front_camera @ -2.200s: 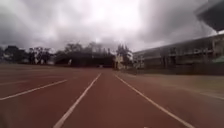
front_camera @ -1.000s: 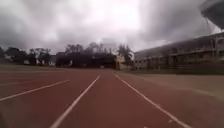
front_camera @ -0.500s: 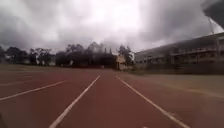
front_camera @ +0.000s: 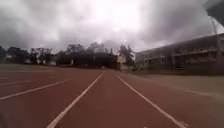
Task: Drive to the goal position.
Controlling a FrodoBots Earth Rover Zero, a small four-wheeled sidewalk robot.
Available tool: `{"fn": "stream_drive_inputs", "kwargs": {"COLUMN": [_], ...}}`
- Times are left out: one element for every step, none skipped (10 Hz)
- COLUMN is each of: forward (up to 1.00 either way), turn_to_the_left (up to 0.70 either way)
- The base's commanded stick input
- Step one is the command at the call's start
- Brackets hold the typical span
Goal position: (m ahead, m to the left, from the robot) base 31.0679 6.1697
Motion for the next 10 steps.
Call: {"fn": "stream_drive_inputs", "kwargs": {"forward": [0.67,0.67,0.67,0.67,0.67,0.67,0.67,0.67,0.67,0.67], "turn_to_the_left": [0.00,0.00,0.00,0.00,0.00,0.00,0.00,0.00,0.00,0.00]}}
